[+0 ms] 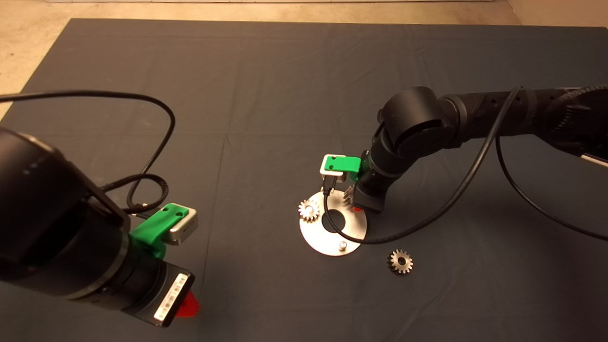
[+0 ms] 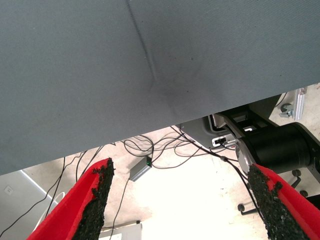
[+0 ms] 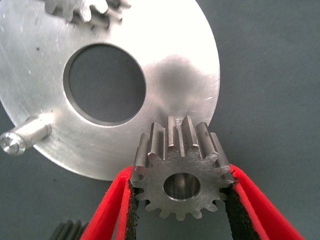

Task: Install three planetary gears onto the carrier pins

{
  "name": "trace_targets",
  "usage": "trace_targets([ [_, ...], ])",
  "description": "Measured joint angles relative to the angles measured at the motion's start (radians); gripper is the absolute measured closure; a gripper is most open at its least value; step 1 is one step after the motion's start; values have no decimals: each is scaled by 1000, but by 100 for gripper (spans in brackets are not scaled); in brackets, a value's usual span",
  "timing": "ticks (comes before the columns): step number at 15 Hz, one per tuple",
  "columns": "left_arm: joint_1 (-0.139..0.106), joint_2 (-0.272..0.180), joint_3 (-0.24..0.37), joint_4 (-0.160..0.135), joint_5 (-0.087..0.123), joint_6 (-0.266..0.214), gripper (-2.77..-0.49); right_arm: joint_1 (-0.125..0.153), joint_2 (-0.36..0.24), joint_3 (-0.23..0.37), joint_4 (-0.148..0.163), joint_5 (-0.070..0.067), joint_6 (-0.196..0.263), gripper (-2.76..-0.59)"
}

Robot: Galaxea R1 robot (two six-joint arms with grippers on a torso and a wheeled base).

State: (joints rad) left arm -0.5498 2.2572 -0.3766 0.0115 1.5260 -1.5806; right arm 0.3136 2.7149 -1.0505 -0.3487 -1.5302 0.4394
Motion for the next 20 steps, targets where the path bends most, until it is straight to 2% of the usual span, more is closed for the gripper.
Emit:
trace_targets([
  [1, 0, 0, 0, 0, 0, 0, -188, -1, 0, 6, -2, -3, 0, -102],
  [20, 0, 0, 6, -1, 0, 0, -188, -1, 0, 19, -2, -3, 0, -102],
])
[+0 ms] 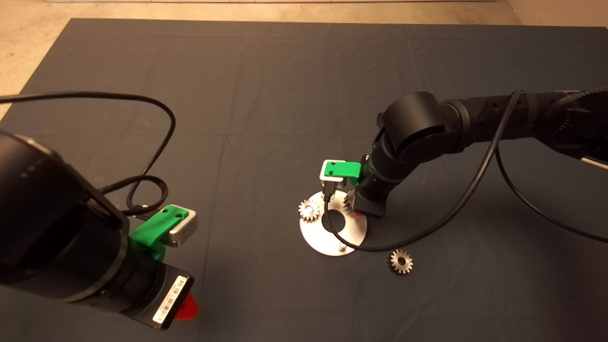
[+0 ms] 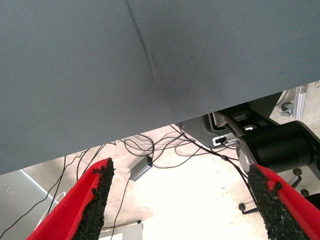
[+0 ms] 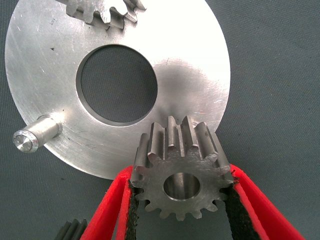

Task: Install three planetary gears onto the carrier pins

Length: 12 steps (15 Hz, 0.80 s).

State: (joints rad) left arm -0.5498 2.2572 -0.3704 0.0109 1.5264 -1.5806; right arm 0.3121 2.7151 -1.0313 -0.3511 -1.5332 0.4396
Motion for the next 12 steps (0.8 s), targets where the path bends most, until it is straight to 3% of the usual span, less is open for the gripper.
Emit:
trace_targets([
  [12, 0, 0, 0, 0, 0, 0, -188, -2, 1, -11, -23, 2, 2, -102],
])
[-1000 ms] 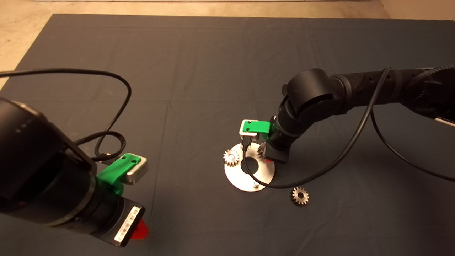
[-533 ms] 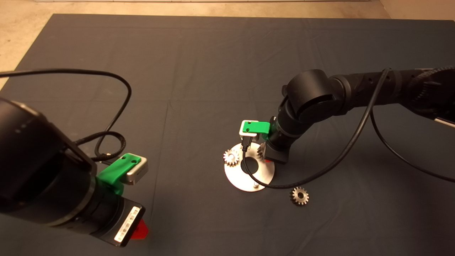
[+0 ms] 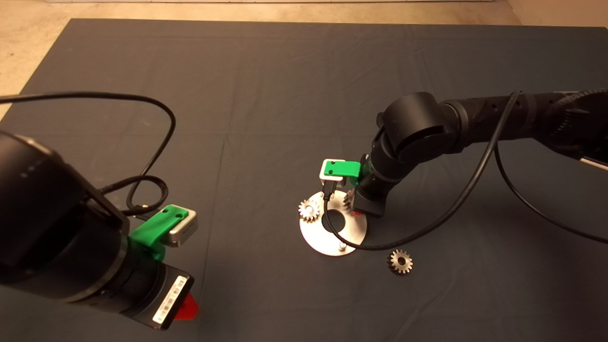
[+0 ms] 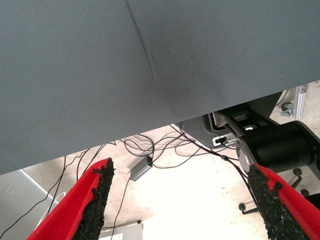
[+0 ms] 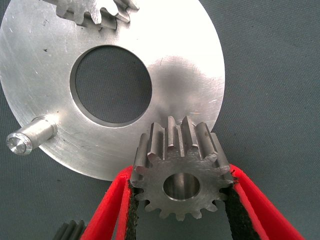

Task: Install three planetary gears onto the carrier pins

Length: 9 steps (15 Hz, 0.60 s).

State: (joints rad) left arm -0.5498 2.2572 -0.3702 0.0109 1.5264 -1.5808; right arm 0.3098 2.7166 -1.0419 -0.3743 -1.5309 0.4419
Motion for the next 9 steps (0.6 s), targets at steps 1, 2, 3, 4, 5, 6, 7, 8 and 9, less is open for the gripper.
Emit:
trace_targets([
  [1, 0, 0, 0, 0, 0, 0, -188, 0, 1, -3, 0, -1, 0, -102],
  [2, 0, 0, 0, 0, 0, 0, -188, 0, 1, -4, -3, 0, 0, -102],
  [3, 0, 0, 0, 0, 0, 0, -188, 1, 1, -8, -5, -1, 0, -102],
  [4, 0, 0, 0, 0, 0, 0, -188, 1, 1, -10, -9, 0, 0, -102],
  [5, 0, 0, 0, 0, 0, 0, -188, 3, 2, -13, -11, 0, 0, -102],
  [6, 0, 0, 0, 0, 0, 0, -188, 3, 1, -15, -11, 0, 0, -102],
  [7, 0, 0, 0, 0, 0, -1, -188, 3, 1, -15, -12, 0, 0, -102],
  [8, 0, 0, 0, 0, 0, 0, -188, 3, 1, -15, -12, 0, 0, -102],
  [9, 0, 0, 0, 0, 0, -1, -188, 3, 2, -15, -13, 1, 0, -102],
])
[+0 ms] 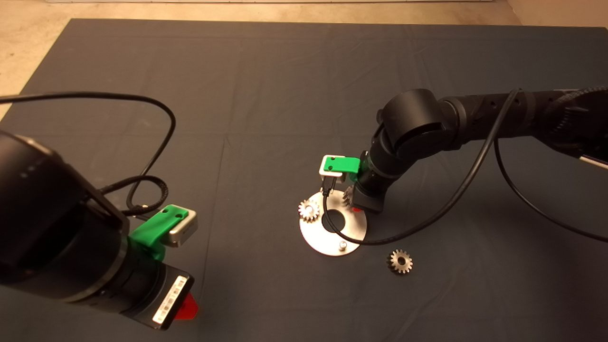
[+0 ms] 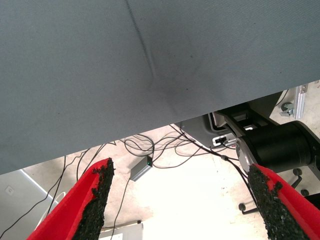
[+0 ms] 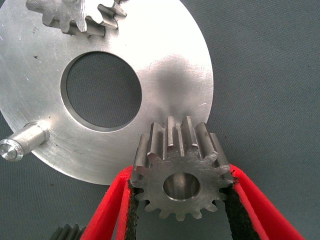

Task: Install three planetary gears onto the carrier pins

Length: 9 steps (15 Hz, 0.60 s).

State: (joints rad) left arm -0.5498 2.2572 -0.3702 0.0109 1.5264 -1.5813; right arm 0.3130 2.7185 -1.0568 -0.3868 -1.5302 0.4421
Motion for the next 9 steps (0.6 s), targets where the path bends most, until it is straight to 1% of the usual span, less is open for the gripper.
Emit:
trace_targets([
  [9, 0, 0, 0, 0, 0, 0, -188, -9, -1, 5, -16, -3, 0, -102],
])
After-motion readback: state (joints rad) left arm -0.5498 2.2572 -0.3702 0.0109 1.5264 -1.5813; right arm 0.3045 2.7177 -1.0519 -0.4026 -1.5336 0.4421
